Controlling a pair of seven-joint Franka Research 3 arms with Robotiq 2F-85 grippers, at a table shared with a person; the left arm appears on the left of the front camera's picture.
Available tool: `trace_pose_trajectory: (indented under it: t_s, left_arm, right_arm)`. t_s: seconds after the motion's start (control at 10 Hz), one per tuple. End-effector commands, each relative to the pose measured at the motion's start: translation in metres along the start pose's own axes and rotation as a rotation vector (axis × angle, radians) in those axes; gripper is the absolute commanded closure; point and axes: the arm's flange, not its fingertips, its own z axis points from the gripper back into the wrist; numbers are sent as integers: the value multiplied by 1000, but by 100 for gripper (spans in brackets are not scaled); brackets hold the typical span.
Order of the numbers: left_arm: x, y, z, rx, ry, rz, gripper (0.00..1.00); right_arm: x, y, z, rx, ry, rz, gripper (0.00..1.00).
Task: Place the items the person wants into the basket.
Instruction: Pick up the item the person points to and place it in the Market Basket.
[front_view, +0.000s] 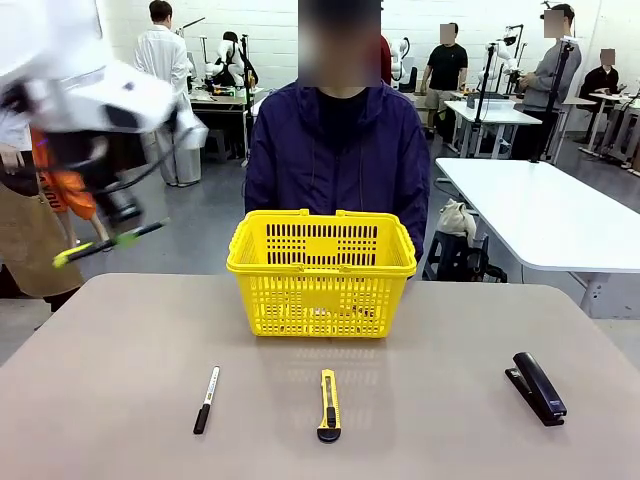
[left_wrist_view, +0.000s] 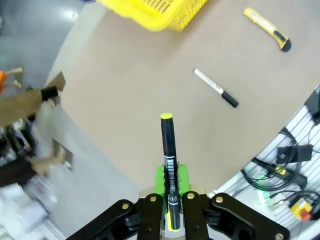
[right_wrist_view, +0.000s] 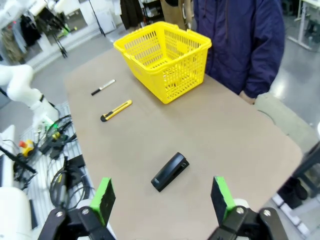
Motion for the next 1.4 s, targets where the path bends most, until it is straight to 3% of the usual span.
trace_pose_trajectory:
  t_s: [0.0, 0.2, 0.6, 0.8, 1.0, 1.2, 1.3]
  left_arm:
    - [78, 37, 17, 7, -4, -247, 89]
    - [151, 49, 5, -72, -18, -446, 89]
    - [249, 38, -38, -251, -91, -650, 89]
    - [274, 32, -60, -260, -135, -684, 89]
    - [282, 23, -77, -168, -179, -611, 89]
    - [284, 29, -77, -188, -166, -555, 89]
    - [281, 24, -83, -210, -177, -629, 89]
  right_arm:
    - [0, -2, 0, 3, -34, 20, 0]
    - [0, -2, 0, 3, -34, 20, 0]
    - [0, -2, 0, 3, -34, 20, 0]
    - [0, -2, 0, 3, -34, 20, 0]
    - [0, -2, 0, 3, -34, 20, 0]
    - [0, -2, 0, 3, -34, 20, 0]
    - [0, -2, 0, 3, -34, 20, 0]
